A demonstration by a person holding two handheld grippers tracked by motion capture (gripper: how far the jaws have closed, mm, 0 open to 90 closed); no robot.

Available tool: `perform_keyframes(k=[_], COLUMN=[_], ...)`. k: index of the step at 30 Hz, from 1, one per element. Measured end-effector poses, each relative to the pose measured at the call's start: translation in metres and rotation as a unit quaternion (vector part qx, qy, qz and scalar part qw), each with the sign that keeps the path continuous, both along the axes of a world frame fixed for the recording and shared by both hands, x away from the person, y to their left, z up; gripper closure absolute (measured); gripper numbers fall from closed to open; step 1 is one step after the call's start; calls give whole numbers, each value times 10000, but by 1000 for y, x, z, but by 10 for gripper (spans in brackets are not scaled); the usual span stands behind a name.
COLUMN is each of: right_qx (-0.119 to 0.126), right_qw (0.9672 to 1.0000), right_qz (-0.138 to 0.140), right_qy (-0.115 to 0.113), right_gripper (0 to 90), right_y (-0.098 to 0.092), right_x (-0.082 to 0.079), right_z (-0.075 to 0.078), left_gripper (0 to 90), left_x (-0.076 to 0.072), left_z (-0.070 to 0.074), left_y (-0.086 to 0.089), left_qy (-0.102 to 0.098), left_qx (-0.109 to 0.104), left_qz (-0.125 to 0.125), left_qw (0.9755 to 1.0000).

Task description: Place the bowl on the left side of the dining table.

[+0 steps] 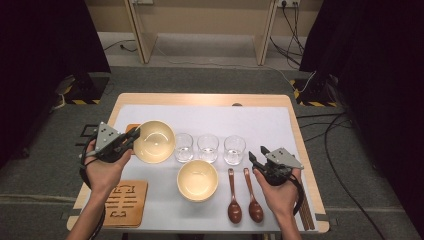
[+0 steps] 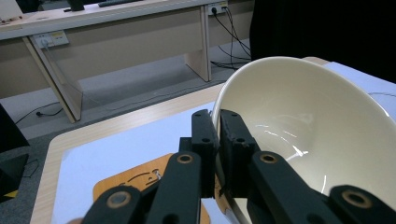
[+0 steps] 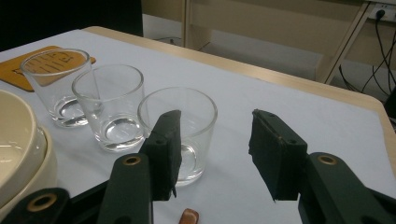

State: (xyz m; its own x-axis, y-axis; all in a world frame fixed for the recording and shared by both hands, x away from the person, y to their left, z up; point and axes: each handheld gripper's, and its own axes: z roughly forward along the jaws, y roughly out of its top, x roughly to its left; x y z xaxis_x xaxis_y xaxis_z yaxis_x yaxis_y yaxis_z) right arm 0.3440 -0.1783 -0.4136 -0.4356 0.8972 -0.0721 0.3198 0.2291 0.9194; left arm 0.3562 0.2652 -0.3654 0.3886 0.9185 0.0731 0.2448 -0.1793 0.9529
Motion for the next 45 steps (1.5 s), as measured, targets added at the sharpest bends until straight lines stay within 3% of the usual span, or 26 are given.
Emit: perform_keyframes(k=[29, 45], right_qx=[2, 16], right_qw=[10000, 10000], right_qz=[0, -31], right_qy=[36, 38], right_gripper=[537, 537], right_y=[0, -1], right_x=[1, 2], right_z=[-2, -2], left_gripper=[846, 847], left_x=[34, 64], left_z=[-13, -28], left_y=[26, 46], left_qy=[219, 508], left_qx=[-55, -130], left_qz=[415, 718], left_qw=[9989, 9960])
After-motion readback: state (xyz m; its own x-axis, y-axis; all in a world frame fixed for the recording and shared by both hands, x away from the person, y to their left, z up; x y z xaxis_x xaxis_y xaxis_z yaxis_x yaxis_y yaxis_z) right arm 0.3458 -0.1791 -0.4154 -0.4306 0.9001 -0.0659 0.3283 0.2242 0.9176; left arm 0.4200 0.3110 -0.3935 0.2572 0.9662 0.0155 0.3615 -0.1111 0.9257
